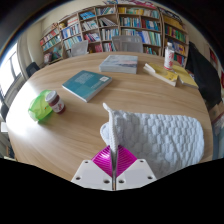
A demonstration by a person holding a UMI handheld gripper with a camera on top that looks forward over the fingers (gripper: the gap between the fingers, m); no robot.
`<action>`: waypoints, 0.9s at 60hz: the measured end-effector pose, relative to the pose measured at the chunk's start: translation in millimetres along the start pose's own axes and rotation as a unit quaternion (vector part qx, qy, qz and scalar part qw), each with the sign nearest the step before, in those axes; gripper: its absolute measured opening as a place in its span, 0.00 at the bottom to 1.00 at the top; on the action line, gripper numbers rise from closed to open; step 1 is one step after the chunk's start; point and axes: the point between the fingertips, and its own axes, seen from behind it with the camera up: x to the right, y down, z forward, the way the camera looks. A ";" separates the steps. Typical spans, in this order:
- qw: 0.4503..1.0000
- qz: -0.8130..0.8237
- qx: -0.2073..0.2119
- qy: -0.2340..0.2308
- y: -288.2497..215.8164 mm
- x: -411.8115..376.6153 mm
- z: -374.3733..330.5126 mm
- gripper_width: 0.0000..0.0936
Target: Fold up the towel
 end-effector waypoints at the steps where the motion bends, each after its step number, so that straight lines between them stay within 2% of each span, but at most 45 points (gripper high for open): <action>1: 1.000 0.001 0.004 -0.002 -5.6 2.9 -5.3 0.03; 10: 0.998 0.034 0.043 -0.019 -49.0 43.5 -61.3 0.03; 17: 0.996 0.068 0.053 0.021 -54.1 124.8 -87.0 0.04; 20: 0.995 0.081 0.045 0.045 -43.6 161.7 -86.4 0.04; 25: 0.992 0.097 0.004 0.079 -12.4 212.1 -68.8 0.04; 31: 0.989 0.104 -0.033 0.098 23.3 244.5 -47.6 0.04; 35: 0.989 0.099 -0.038 0.104 39.2 259.2 -31.1 0.04; 38: 0.989 0.108 -0.026 0.101 37.6 261.0 -30.0 0.04; 44: 0.986 0.123 -0.032 0.105 38.8 260.1 -32.0 0.05; 46: 0.986 0.124 -0.036 0.106 36.1 257.0 -40.4 0.12; 49: 0.984 0.133 -0.031 0.112 32.4 257.0 -48.0 0.29; 51: 0.983 0.139 -0.022 0.117 26.9 256.1 -57.6 0.50; 52: 0.983 0.140 -0.016 0.118 22.8 254.8 -63.8 0.69; 54: 0.983 0.140 -0.002 0.121 14.3 251.7 -80.6 0.96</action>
